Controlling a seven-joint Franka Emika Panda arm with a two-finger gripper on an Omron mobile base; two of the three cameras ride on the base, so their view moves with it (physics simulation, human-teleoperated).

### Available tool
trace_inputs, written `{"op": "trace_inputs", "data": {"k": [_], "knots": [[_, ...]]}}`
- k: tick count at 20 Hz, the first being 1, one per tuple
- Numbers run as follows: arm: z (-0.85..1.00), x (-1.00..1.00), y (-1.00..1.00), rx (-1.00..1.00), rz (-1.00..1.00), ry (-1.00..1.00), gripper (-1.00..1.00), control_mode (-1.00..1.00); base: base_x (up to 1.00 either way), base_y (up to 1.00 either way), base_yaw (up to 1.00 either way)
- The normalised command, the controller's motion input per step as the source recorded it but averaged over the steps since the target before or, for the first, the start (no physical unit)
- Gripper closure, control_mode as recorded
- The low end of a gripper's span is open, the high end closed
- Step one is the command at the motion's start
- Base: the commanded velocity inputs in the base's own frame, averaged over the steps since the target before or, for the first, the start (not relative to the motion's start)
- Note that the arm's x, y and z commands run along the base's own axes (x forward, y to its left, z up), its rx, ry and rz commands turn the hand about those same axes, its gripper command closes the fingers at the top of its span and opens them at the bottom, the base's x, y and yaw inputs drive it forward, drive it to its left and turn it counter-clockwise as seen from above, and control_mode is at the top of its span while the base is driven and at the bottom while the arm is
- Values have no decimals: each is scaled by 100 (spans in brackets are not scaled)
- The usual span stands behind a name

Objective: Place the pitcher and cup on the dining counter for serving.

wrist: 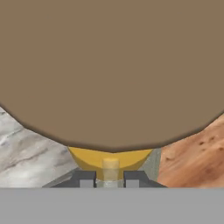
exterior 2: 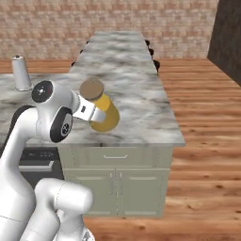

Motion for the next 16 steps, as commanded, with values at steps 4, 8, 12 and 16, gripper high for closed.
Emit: {"op": "trace_inputs", "data": {"k": [4, 8, 12, 16], "knots": [[0, 0, 0, 0, 0, 0, 100, 100, 0, -100, -1], [0, 0, 0, 0, 0, 0, 100, 100, 0, -100, -5], [0, 0, 0, 0, 0, 0, 100, 100, 0, -100, -4], [0, 0, 0, 0, 0, 0, 100, 100, 9, -100, -1]]}}
